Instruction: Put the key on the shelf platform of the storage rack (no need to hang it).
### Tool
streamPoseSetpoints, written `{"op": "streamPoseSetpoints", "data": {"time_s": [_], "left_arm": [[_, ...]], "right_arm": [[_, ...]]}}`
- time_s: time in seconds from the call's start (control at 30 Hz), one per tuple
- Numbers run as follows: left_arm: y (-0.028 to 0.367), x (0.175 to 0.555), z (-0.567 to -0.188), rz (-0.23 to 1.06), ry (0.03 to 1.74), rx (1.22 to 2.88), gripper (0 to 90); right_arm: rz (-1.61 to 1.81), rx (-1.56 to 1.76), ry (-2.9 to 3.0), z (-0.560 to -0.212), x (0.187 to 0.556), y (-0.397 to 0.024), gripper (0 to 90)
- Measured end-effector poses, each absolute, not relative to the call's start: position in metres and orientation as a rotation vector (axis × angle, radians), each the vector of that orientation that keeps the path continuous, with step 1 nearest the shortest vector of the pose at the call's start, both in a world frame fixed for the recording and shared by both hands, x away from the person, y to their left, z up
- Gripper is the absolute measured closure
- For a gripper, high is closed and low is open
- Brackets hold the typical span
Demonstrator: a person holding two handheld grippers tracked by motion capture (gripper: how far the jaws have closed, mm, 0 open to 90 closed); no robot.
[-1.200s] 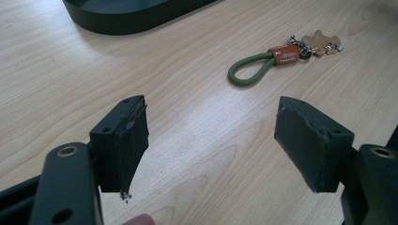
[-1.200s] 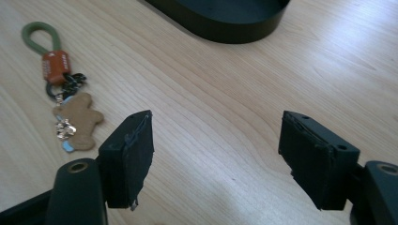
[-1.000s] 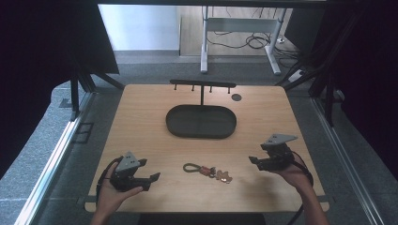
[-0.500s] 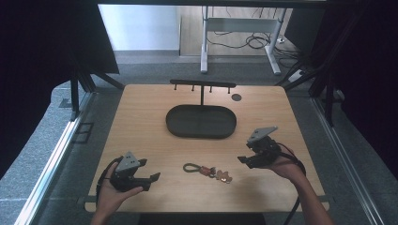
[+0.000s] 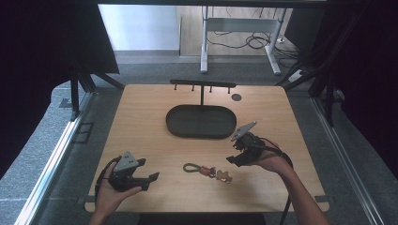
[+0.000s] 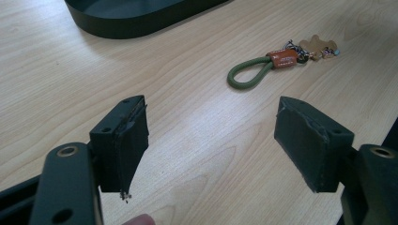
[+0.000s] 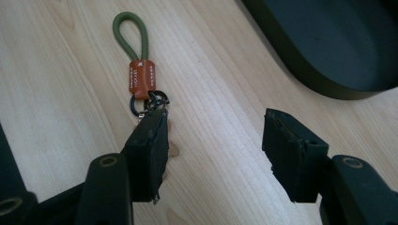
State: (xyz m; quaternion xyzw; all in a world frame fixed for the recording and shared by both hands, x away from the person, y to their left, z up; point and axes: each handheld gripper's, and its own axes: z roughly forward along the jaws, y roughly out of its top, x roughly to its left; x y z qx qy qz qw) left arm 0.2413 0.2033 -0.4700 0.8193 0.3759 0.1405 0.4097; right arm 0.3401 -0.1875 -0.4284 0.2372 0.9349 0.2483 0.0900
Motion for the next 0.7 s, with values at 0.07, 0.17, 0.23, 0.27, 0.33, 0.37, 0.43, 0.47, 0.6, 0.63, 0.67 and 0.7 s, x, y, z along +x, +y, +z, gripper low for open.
{"op": "streamPoseSetpoints", "data": {"time_s": [0.07, 0.17, 0.23, 0.27, 0.33, 0.37, 0.43, 0.47, 0.6, 0.63, 0.67, 0.7], "left_arm": [[0.203, 0.241, -0.470, 0.353, 0.948, 2.064, 26.6], [0.203, 0.241, -0.471, 0.351, 0.946, 2.067, 26.6], [0.203, 0.241, -0.471, 0.350, 0.946, 2.067, 26.6], [0.203, 0.241, -0.471, 0.349, 0.946, 2.066, 26.6], [0.203, 0.242, -0.471, 0.347, 0.949, 2.062, 26.6], [0.203, 0.242, -0.472, 0.346, 0.949, 2.063, 26.6], [0.203, 0.242, -0.472, 0.343, 0.950, 2.060, 26.6], [0.203, 0.241, -0.471, 0.343, 0.950, 2.058, 26.6], [0.204, 0.241, -0.470, 0.344, 0.946, 2.057, 26.6], [0.204, 0.241, -0.470, 0.344, 0.947, 2.055, 26.6], [0.205, 0.241, -0.470, 0.346, 0.947, 2.054, 26.6], [0.205, 0.241, -0.470, 0.346, 0.947, 2.054, 26.6]], "right_arm": [[0.731, 0.695, 2.797, -0.430, 0.341, -0.184, 42.5], [0.723, 0.681, 2.817, -0.431, 0.341, -0.178, 43.7], [0.718, 0.675, 2.823, -0.431, 0.341, -0.175, 44.2], [0.716, 0.674, 2.825, -0.431, 0.342, -0.174, 44.5], [0.715, 0.670, 2.830, -0.432, 0.342, -0.172, 44.8], [0.710, 0.665, 2.845, -0.433, 0.343, -0.169, 46.0], [0.706, 0.661, 2.850, -0.434, 0.343, -0.168, 46.3], [0.701, 0.661, 2.858, -0.435, 0.343, -0.166, 46.8], [0.680, 0.635, 2.893, -0.438, 0.343, -0.157, 48.4], [0.674, 0.630, 2.901, -0.438, 0.343, -0.154, 48.9], [0.664, 0.618, 2.916, -0.440, 0.344, -0.149, 49.8], [0.664, 0.618, 2.916, -0.440, 0.344, -0.149, 49.8]]}}
